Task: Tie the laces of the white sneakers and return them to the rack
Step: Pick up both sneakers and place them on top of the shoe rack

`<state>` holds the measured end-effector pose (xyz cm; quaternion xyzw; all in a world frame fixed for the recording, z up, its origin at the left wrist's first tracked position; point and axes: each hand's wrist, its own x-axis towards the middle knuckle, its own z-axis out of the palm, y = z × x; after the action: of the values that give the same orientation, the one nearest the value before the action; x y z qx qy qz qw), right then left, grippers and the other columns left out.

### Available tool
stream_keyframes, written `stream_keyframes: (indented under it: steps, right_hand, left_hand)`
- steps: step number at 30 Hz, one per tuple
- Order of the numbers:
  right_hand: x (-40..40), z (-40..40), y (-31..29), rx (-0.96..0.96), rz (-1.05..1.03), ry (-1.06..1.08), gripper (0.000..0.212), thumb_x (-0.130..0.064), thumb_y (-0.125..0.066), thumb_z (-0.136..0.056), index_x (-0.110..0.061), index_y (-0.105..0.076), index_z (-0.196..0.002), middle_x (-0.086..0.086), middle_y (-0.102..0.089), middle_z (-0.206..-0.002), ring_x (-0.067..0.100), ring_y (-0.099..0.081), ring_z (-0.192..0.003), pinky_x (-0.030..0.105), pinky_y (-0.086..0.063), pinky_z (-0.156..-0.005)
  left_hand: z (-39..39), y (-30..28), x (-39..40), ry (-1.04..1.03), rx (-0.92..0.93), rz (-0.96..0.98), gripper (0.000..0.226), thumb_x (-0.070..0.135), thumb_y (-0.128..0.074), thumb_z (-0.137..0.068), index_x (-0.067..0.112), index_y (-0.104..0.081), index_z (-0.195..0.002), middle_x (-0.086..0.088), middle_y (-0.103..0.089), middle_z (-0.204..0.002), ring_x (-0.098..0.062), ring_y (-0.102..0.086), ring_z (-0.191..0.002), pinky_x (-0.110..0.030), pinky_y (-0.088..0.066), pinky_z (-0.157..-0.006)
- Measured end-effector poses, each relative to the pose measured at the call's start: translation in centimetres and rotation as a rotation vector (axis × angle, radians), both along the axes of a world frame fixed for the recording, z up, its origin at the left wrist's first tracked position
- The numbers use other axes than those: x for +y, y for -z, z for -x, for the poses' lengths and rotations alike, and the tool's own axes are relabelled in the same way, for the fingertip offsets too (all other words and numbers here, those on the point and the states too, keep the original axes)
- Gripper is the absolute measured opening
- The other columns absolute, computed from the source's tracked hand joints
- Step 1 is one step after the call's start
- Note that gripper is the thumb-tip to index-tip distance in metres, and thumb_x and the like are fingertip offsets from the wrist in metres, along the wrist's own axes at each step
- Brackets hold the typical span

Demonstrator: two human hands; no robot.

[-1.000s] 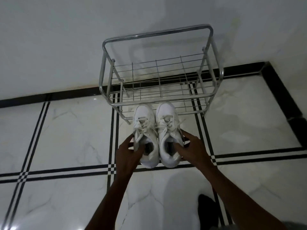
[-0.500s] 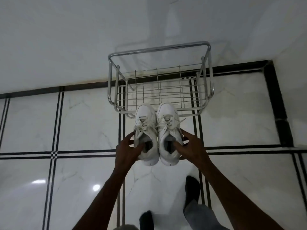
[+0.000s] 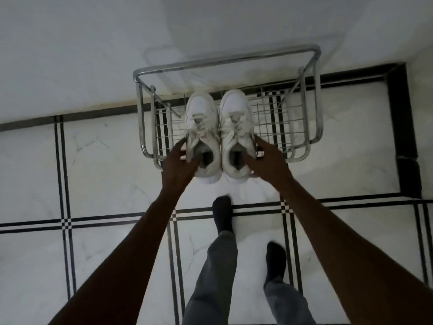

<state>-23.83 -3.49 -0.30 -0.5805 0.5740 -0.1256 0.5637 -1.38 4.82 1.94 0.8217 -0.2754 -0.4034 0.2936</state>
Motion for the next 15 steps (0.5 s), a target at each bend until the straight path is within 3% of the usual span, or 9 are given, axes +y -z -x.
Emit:
stream_keyframes:
  steps: [4, 5, 8, 9, 12, 15]
  right_hand:
    - [-2.9, -1.8, 1.8, 0.038, 0.025, -0.003, 0.052, -0.021, -0.07, -0.09, -0.017, -0.055, -0.139, 0.003, -0.068, -0.117, 0.018, -0.069, -0.098, 0.039, -0.06, -0.085]
    - [-3.2, -2.0, 2.0, 0.044, 0.013, 0.003, 0.052, -0.019, -0.071, -0.089, -0.016, -0.055, -0.139, 0.003, -0.068, -0.117, 0.015, -0.068, -0.095, 0.033, -0.06, -0.083]
    - [-3.5, -2.0, 3.0, 0.045, -0.012, 0.037, 0.058, -0.012, -0.071, -0.089, -0.015, -0.052, -0.143, -0.006, -0.065, -0.109, -0.001, -0.062, -0.086, 0.004, -0.052, -0.068]
    - [-3.4, -2.0, 3.0, 0.054, -0.025, 0.038, 0.06, -0.013, -0.071, -0.089, -0.015, -0.05, -0.145, -0.007, -0.065, -0.11, -0.001, -0.062, -0.088, 0.002, -0.05, -0.065]
    - [-3.1, -1.9, 3.6, 0.051, -0.038, 0.036, 0.069, -0.022, -0.072, -0.089, -0.021, -0.042, -0.152, 0.001, -0.064, -0.129, 0.013, -0.066, -0.106, 0.007, -0.055, -0.066]
    - [-2.9, -2.1, 3.1, 0.068, -0.053, 0.034, 0.069, -0.028, -0.07, -0.09, -0.023, -0.041, -0.152, 0.003, -0.064, -0.133, 0.016, -0.067, -0.112, 0.024, -0.061, -0.078]
  left_hand:
    - [-1.6, 2.4, -3.2, 0.051, -0.002, 0.022, 0.068, 0.025, -0.076, -0.09, 0.021, -0.047, -0.151, 0.002, -0.068, -0.115, 0.009, -0.061, -0.079, -0.01, -0.054, -0.057]
    - [-1.8, 3.0, -3.6, 0.057, -0.01, 0.02, 0.068, 0.026, -0.076, -0.089, 0.022, -0.047, -0.151, 0.0, -0.069, -0.118, 0.009, -0.061, -0.08, -0.011, -0.054, -0.059]
    - [-2.1, 4.0, -3.7, 0.054, -0.005, 0.003, 0.07, 0.027, -0.076, -0.088, 0.024, -0.046, -0.152, -0.007, -0.071, -0.128, -0.008, -0.07, -0.088, -0.033, -0.063, -0.074]
    - [-2.1, 4.3, -3.5, 0.055, -0.005, -0.002, 0.07, 0.025, -0.075, -0.089, 0.024, -0.045, -0.152, -0.007, -0.071, -0.13, -0.011, -0.071, -0.091, -0.033, -0.063, -0.074]
    - [-1.9, 4.9, -3.1, 0.058, -0.008, -0.007, 0.069, 0.019, -0.071, -0.091, 0.024, -0.042, -0.154, -0.006, -0.069, -0.132, 0.003, -0.066, -0.087, -0.011, -0.054, -0.058]
    - [-2.0, 5.0, -3.0, 0.075, 0.0, -0.017, 0.07, 0.02, -0.069, -0.093, 0.024, -0.038, -0.156, -0.007, -0.068, -0.134, -0.004, -0.069, -0.086, -0.012, -0.055, -0.056]
